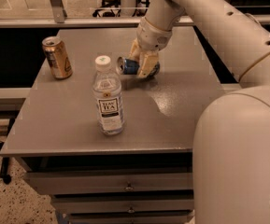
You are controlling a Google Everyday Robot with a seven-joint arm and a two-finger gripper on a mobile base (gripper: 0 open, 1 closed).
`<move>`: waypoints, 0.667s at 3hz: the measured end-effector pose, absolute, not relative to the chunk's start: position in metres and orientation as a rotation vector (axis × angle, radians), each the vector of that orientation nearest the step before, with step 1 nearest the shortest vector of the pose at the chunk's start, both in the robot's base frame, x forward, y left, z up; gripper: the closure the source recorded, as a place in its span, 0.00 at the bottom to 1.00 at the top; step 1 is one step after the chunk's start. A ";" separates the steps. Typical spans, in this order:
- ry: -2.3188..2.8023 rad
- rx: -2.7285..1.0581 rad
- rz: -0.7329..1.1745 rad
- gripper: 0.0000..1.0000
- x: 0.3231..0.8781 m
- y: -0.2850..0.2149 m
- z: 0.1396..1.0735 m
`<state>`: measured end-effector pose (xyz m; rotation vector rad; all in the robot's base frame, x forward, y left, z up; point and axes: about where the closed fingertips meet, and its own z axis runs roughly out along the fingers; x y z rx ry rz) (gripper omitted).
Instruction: Knock redbull can over
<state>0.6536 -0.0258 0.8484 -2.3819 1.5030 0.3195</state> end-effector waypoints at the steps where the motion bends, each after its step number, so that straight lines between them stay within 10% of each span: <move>1: 1.478 -2.424 0.306 0.08 0.653 -0.021 0.847; 2: 1.467 -2.445 0.295 0.00 0.653 -0.018 0.846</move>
Offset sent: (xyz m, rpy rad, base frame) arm -0.0152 -0.0005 0.0008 -0.0812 0.0291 0.0757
